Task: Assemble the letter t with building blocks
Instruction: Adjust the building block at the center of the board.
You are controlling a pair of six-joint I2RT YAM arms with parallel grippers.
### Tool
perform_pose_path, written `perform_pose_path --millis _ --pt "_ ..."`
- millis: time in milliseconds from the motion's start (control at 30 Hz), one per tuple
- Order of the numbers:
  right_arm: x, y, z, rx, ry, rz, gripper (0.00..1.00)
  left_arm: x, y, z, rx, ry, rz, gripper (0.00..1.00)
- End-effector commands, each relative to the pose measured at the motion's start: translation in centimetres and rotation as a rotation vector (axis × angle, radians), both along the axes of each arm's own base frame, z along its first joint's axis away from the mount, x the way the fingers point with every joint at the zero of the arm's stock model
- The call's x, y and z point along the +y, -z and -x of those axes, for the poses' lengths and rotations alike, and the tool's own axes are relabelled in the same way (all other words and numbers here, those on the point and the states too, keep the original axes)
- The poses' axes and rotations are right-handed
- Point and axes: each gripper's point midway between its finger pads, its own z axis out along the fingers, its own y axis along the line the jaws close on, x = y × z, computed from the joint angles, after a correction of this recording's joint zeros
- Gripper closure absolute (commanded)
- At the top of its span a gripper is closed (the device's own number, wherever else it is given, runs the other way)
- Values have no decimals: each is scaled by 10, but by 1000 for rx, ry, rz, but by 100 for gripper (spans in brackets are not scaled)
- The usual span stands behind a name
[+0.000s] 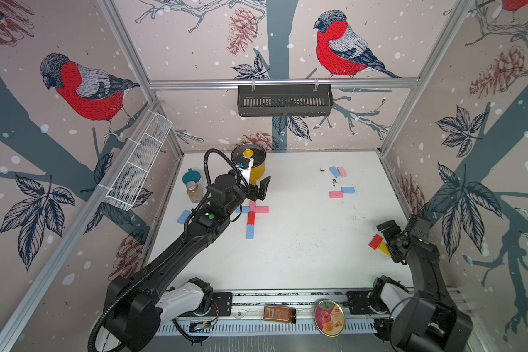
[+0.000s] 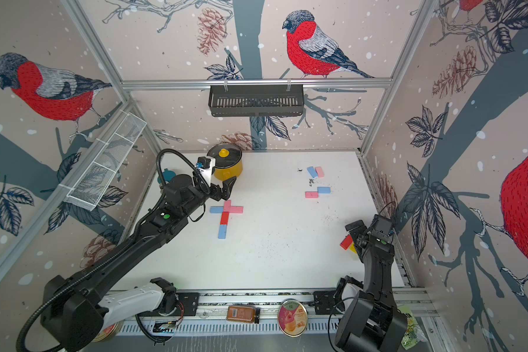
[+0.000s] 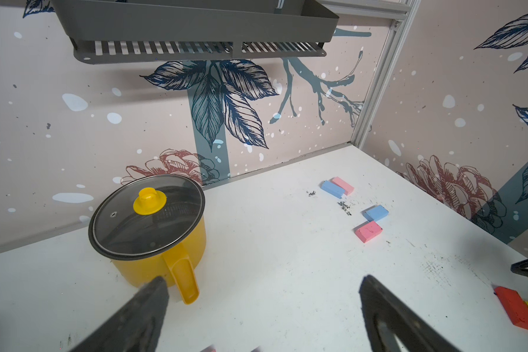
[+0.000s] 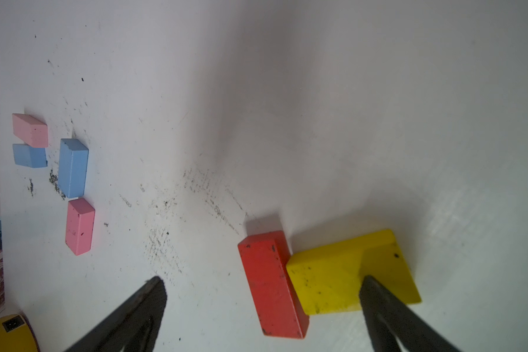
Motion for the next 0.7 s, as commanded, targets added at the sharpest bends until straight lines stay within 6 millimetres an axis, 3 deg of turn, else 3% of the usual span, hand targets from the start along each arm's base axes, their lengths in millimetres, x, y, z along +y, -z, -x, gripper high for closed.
perform_pose_path --millis 0,233,667 --pt "3 -6 7 17 23 -13 0 1 -7 -2 -21 -11 -3 3" --pt "0 0 29 107 123 -19 0 3 -5 -4 -14 -26 -6 3" --pt "4 23 26 141 119 -56 1 5 1 -9 5 -48 -22 3"
